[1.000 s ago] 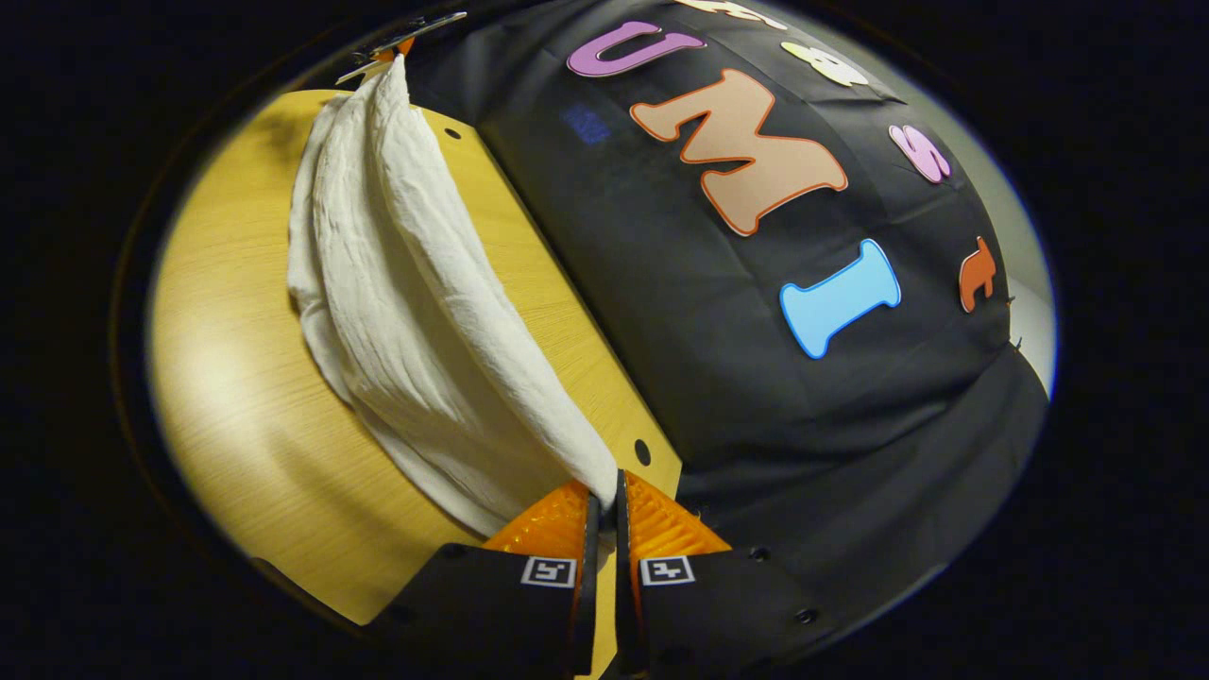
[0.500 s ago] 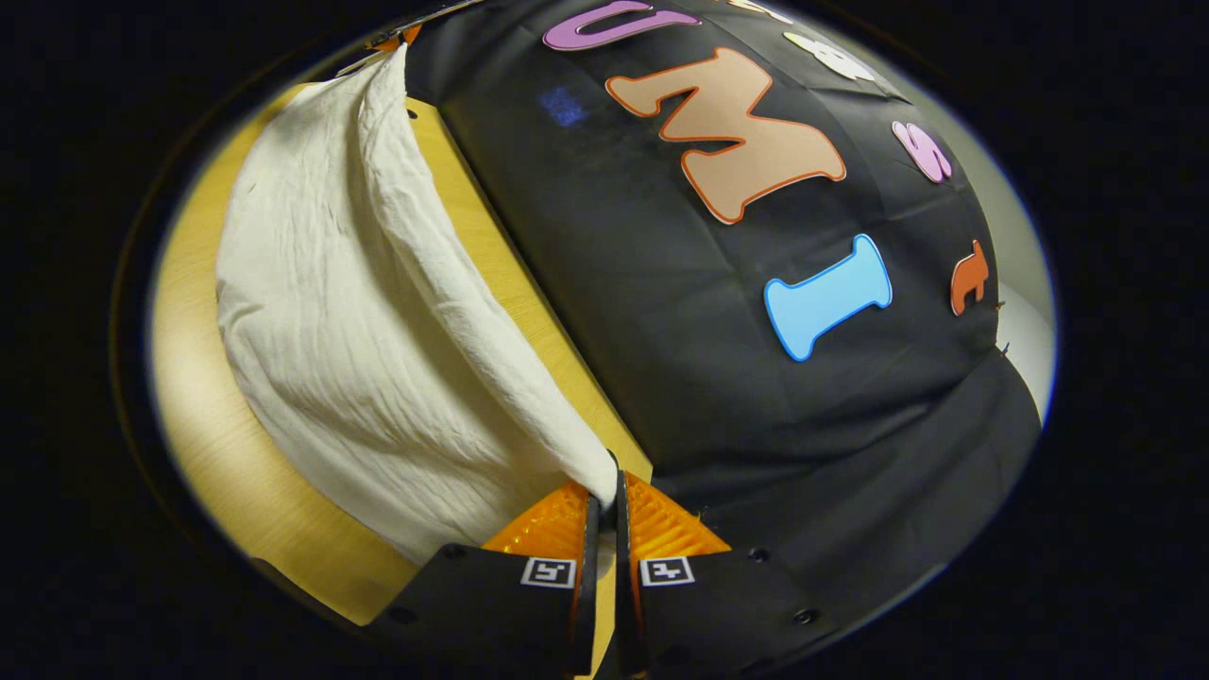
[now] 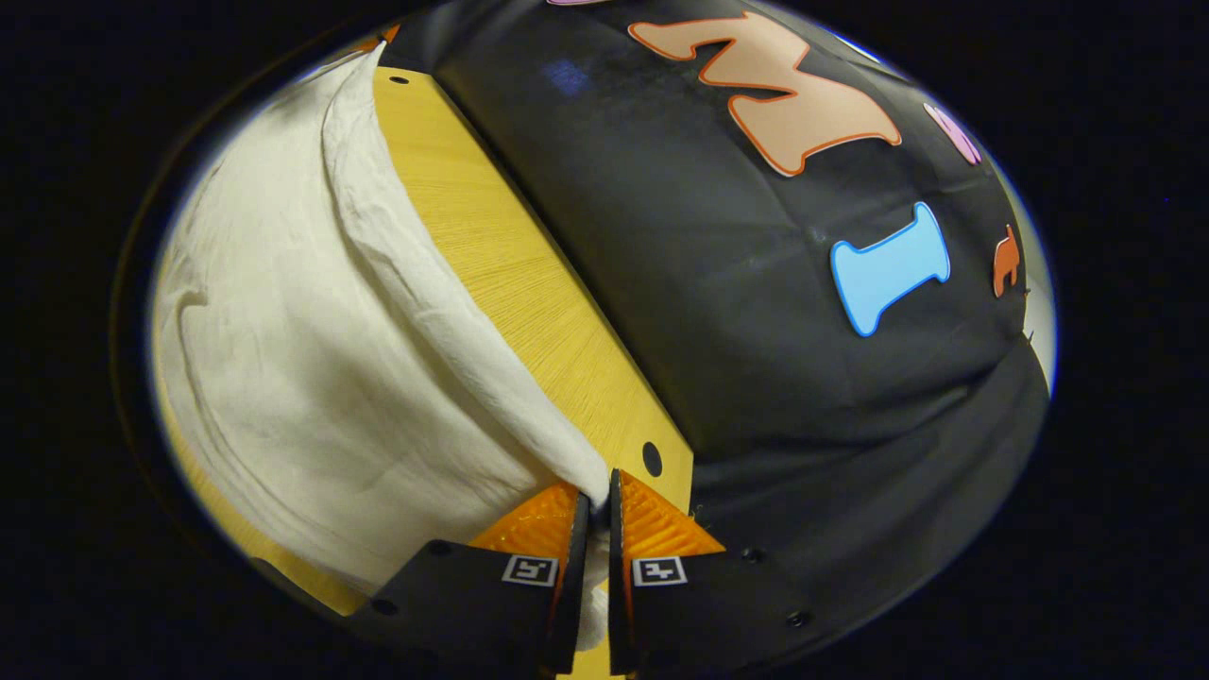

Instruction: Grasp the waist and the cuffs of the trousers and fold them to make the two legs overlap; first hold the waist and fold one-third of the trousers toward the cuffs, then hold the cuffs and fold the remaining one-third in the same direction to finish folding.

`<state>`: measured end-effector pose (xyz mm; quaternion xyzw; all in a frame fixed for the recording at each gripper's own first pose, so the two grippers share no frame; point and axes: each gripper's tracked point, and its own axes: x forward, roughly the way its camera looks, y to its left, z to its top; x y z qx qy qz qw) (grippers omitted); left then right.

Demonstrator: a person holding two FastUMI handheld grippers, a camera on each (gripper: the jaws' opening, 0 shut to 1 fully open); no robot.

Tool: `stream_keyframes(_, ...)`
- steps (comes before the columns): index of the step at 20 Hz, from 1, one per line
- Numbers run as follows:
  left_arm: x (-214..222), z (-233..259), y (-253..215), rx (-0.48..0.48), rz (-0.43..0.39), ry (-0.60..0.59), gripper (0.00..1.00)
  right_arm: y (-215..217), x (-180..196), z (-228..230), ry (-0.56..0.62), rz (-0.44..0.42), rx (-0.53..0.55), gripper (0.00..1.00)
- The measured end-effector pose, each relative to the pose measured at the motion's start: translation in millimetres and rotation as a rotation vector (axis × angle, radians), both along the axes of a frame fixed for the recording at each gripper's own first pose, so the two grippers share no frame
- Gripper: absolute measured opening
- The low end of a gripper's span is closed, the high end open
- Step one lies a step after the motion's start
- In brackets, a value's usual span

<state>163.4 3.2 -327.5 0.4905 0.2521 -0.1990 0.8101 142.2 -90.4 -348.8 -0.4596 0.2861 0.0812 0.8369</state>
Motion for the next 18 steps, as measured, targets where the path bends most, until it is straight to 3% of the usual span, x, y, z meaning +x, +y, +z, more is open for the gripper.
stream_keyframes(1,-3.5,-3.9,-6.2,-0.029,0.002,0.014,0.01,0.9,1.3,-0.5,-0.007,-0.019,0.015,0.25)
stream_keyframes(2,-8.5,-4.3,-13.2,-0.067,0.008,0.028,0.11,2.9,3.7,2.5,-0.02,-0.034,0.041,0.43)
stream_keyframes(5,-14.8,7.8,-24.3,-0.132,0.043,0.005,0.94,-2.4,5.6,25.6,-0.084,-0.082,0.113,0.98)
stream_keyframes(11,-34.1,56.7,-38.8,-0.313,0.166,-0.069,0.95,-27.3,-29.7,49.7,-0.114,-0.315,0.421,0.98)
stream_keyframes(18,-68.2,102.8,-72.5,-0.58,0.26,-0.077,0.95,-63.3,-89.9,32.3,-0.058,-0.516,0.61,0.98)
